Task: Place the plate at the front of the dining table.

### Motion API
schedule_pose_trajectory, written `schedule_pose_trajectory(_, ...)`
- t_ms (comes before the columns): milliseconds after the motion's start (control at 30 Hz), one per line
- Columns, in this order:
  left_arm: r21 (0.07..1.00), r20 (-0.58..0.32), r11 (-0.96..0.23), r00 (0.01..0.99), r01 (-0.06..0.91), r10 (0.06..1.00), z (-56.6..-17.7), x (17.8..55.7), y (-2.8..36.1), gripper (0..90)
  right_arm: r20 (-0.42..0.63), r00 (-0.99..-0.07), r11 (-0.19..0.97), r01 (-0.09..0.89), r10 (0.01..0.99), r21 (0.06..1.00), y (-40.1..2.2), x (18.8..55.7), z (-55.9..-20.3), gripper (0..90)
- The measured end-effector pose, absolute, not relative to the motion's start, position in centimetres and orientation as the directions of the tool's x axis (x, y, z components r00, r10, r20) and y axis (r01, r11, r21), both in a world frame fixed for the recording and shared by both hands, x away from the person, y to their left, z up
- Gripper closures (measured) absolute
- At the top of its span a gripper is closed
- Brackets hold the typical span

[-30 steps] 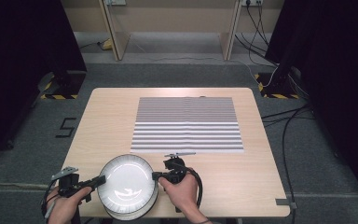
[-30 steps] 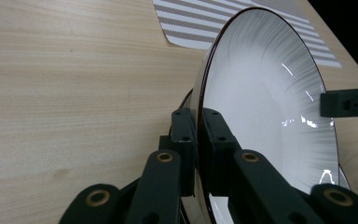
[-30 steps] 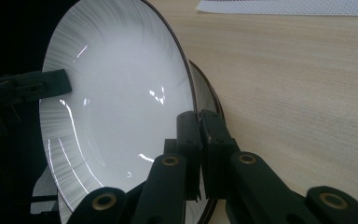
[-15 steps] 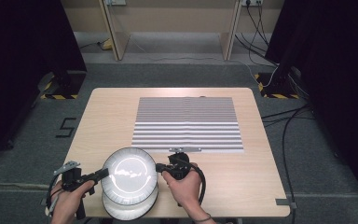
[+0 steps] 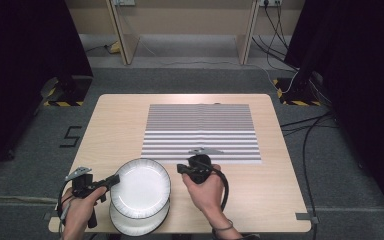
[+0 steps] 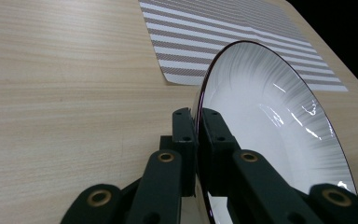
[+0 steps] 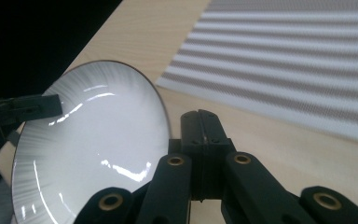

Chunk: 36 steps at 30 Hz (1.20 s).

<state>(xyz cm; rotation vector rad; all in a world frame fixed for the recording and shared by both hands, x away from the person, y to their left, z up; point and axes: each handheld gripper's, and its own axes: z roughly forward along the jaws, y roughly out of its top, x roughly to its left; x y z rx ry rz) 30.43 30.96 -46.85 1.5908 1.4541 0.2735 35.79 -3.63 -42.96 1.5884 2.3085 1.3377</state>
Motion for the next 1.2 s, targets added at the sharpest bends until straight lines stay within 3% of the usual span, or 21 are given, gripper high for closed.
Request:
schedule_pose_trajectory(133,0.74,-0.399,0.133,0.272,0.659,0.876,-47.0,30.2,31.0,84.6,0.461,-0.465,0.106,0.782,0.756,0.614,-4.4,35.2,-44.3,84.2)
schedule_pose_trajectory(333,0.734,-0.404,0.137,0.266,0.665,0.875,-47.2,30.0,30.9,84.5,0.513,-0.491,0.132,0.8,0.704,0.585,-2.2,34.7,-45.9,82.2)
schedule_pose_trajectory(1200,0.719,-0.421,0.146,0.259,0.679,0.869,-47.6,30.0,31.1,84.2,0.467,-0.491,0.188,0.81,0.735,0.556,0.1,35.1,-47.1,84.5)
